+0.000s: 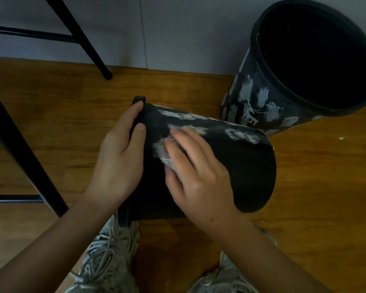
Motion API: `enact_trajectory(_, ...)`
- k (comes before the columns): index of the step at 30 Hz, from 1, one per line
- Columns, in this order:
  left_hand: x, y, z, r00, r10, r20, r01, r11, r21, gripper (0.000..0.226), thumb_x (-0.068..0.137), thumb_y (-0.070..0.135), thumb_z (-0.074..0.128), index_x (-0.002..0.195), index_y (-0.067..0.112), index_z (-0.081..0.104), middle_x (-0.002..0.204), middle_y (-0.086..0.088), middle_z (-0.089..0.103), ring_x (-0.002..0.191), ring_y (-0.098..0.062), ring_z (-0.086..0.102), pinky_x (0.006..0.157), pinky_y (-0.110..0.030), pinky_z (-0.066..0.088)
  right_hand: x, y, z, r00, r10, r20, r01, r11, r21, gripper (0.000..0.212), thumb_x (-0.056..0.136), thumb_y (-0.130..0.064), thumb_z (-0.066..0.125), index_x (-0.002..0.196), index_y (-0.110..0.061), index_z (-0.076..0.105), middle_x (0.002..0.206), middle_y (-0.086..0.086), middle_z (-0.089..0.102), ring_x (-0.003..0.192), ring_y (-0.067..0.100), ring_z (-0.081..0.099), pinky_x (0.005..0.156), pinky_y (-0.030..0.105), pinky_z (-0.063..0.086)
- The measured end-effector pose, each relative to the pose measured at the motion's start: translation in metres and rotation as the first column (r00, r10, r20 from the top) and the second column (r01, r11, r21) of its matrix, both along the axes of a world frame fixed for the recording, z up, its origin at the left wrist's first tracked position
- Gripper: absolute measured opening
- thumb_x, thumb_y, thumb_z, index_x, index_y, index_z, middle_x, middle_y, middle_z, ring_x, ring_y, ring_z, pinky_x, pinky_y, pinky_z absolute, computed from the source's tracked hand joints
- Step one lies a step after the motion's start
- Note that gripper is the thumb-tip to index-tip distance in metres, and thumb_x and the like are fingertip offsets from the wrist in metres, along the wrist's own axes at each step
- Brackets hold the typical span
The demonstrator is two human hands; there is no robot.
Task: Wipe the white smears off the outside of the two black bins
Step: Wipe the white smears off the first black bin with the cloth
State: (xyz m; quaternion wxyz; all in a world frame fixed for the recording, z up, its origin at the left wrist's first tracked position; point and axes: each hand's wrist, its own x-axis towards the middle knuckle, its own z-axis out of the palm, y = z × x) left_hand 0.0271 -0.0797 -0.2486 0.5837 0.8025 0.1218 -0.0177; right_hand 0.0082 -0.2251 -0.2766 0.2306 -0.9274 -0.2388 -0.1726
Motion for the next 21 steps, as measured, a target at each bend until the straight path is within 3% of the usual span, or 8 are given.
enact_trajectory(4,0.0,0.0,0.0,1.0,-0.01,0.003,0.011,1.0,-0.029,0.041,0.103,0.018,0.036,0.144,0.022,0.039,0.109,0.036,0.045,0.098,0.029,0.046,0.077,0.004,0.036,-0.007,-0.005,-0.004,0.996,0.087,0.008,-0.086,0.996,-0.018,0.03,0.097,-0.008,0.052,0.123,0.002,0.063,0.132,0.017,0.059,0.133,0.027,0.046,0.112,0.033,0.038)
enact_trajectory(9,0.001,0.0,0.001,1.0,-0.018,0.009,0.018,0.999,-0.05,0.042,0.104,0.021,0.034,0.146,0.021,0.035,0.108,0.036,0.043,0.094,0.032,0.044,0.075,0.006,0.034,0.0,-0.018,-0.005,0.993,-0.118,-0.023,0.119,0.993,0.026,0.031,0.095,-0.008,0.052,0.121,0.002,0.064,0.127,0.016,0.061,0.129,0.026,0.05,0.112,0.026,0.035)
enact_trajectory(12,0.002,0.002,-0.002,0.999,-0.04,0.021,0.041,0.998,-0.044,0.042,0.104,0.022,0.031,0.145,0.019,0.035,0.125,0.028,0.045,0.105,0.031,0.04,0.087,0.004,0.033,0.006,0.007,0.004,1.0,-0.016,-0.025,0.017,1.0,0.022,0.031,0.093,-0.008,0.052,0.121,0.002,0.063,0.128,0.016,0.061,0.13,0.026,0.048,0.113,0.026,0.034)
enact_trajectory(15,0.0,0.004,-0.003,0.999,-0.044,0.026,0.045,0.998,-0.031,0.041,0.104,0.019,0.031,0.145,0.018,0.035,0.119,0.035,0.041,0.104,0.033,0.039,0.086,0.005,0.031,-0.002,0.007,0.001,0.994,0.113,0.002,-0.113,0.994,0.011,0.03,0.094,-0.004,0.053,0.121,0.004,0.063,0.129,0.017,0.06,0.132,0.025,0.046,0.114,0.031,0.035)
enact_trajectory(21,0.0,0.001,-0.005,1.0,-0.017,0.019,0.018,0.998,-0.068,0.041,0.104,0.021,0.032,0.145,0.022,0.036,0.112,0.035,0.045,0.102,0.028,0.044,0.081,0.004,0.035,0.003,-0.014,-0.001,0.996,-0.082,-0.027,0.082,0.997,0.008,0.031,0.095,-0.01,0.052,0.121,0.001,0.064,0.127,0.014,0.062,0.13,0.025,0.05,0.113,0.024,0.033)
